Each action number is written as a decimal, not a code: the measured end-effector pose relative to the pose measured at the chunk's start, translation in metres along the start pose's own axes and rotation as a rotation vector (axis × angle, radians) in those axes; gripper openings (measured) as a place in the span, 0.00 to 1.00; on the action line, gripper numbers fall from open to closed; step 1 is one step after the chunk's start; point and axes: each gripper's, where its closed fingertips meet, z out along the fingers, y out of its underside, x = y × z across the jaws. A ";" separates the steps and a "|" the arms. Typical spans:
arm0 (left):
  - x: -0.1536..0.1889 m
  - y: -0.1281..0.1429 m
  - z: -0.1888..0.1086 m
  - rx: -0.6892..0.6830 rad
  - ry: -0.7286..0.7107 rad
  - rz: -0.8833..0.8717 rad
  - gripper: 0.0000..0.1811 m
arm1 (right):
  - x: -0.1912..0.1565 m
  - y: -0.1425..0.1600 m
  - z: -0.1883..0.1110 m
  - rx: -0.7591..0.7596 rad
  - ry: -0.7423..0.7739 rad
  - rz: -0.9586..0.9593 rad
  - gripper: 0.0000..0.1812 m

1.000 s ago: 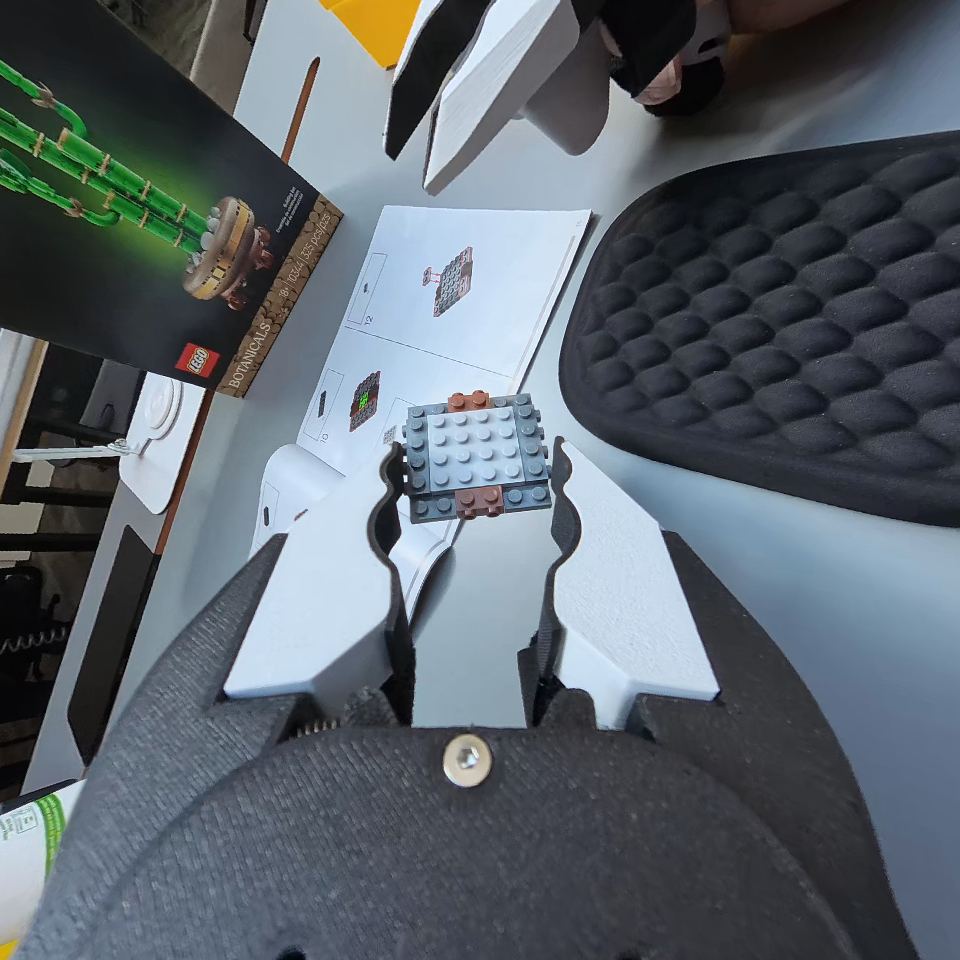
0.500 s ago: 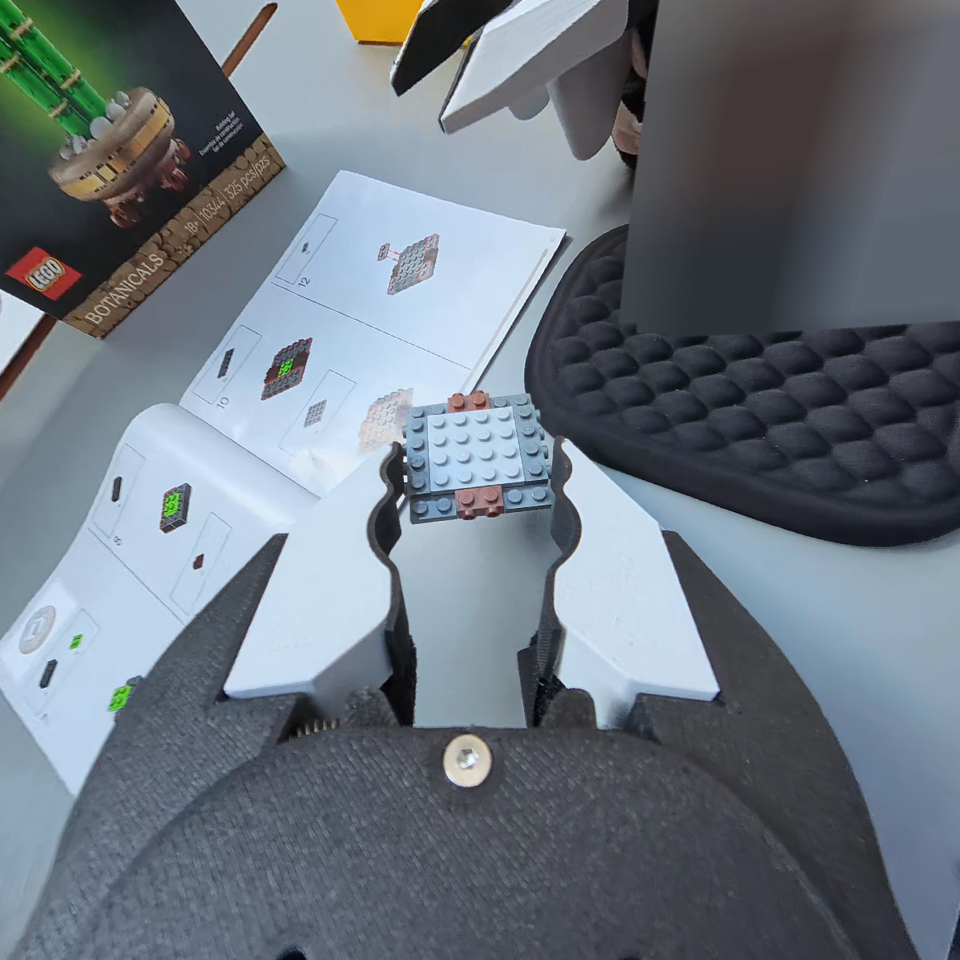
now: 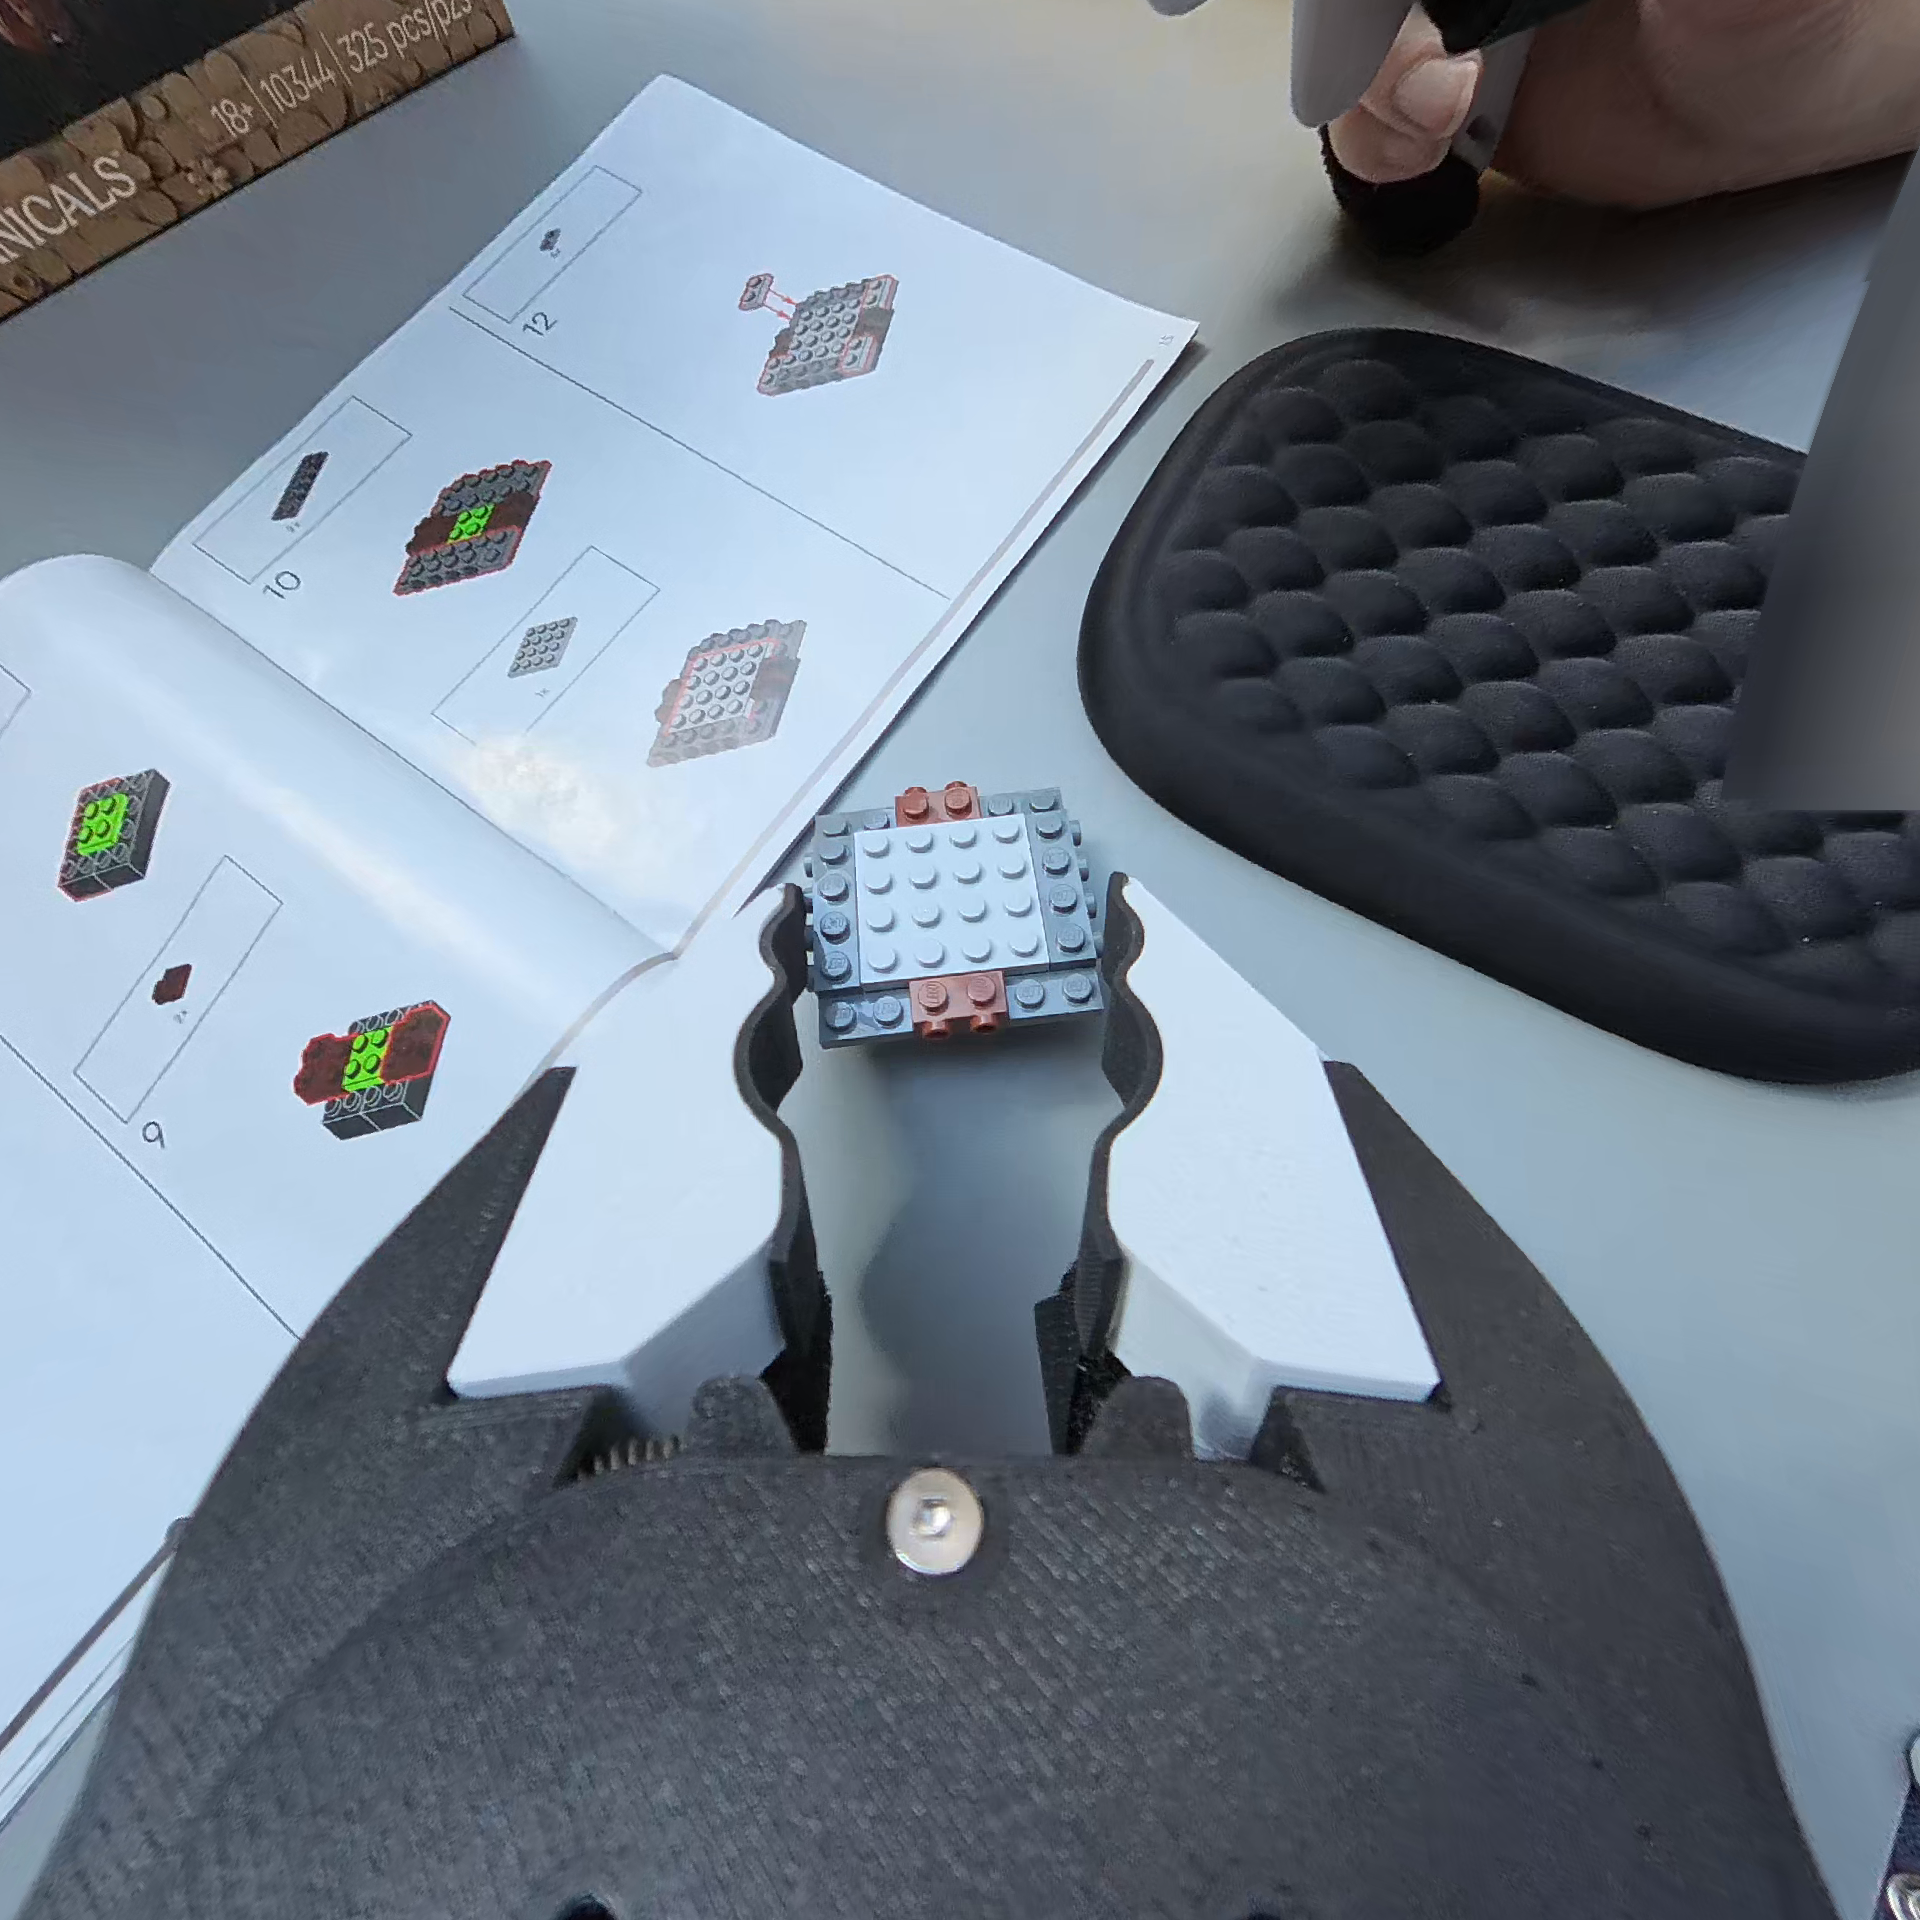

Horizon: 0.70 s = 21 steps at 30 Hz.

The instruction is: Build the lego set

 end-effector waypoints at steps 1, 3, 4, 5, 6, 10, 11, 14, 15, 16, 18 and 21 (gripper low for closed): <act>0.001 0.001 0.000 0.000 0.009 0.003 0.31 | 0.000 0.000 0.000 -0.001 -0.001 0.000 0.20; 0.004 0.004 0.002 0.000 0.026 0.020 0.31 | 0.000 0.000 0.000 -0.001 -0.002 0.000 0.20; 0.004 0.005 0.002 0.001 0.026 0.029 0.31 | -0.001 0.000 0.000 0.000 -0.003 -0.001 0.20; 0.004 0.007 0.003 -0.002 0.024 0.037 0.31 | -0.001 -0.001 0.000 0.006 -0.006 -0.001 0.20; 0.004 0.008 0.004 -0.006 0.025 0.045 0.31 | -0.002 -0.001 0.000 0.010 -0.009 -0.001 0.20; 0.001 0.010 0.003 -0.003 0.014 0.064 0.31 | -0.002 -0.001 0.000 0.009 -0.011 -0.001 0.20; 0.000 0.010 0.002 -0.002 0.011 0.063 0.31 | -0.002 -0.001 0.000 0.009 -0.012 -0.001 0.20; -0.003 0.014 -0.001 0.000 -0.010 0.053 0.35 | -0.003 -0.001 0.000 0.008 -0.014 -0.002 0.20; -0.005 0.015 -0.003 0.001 -0.022 0.052 0.38 | -0.003 -0.001 0.000 0.008 -0.015 -0.002 0.20; -0.005 0.017 -0.005 0.003 -0.029 0.055 0.39 | -0.003 -0.001 0.000 0.008 -0.016 -0.003 0.20; -0.005 0.020 -0.009 0.000 -0.034 0.046 0.39 | -0.004 -0.001 0.001 0.009 -0.020 -0.004 0.20; -0.003 0.024 -0.011 -0.006 -0.023 0.006 0.38 | -0.005 -0.001 0.001 0.008 -0.026 -0.006 0.20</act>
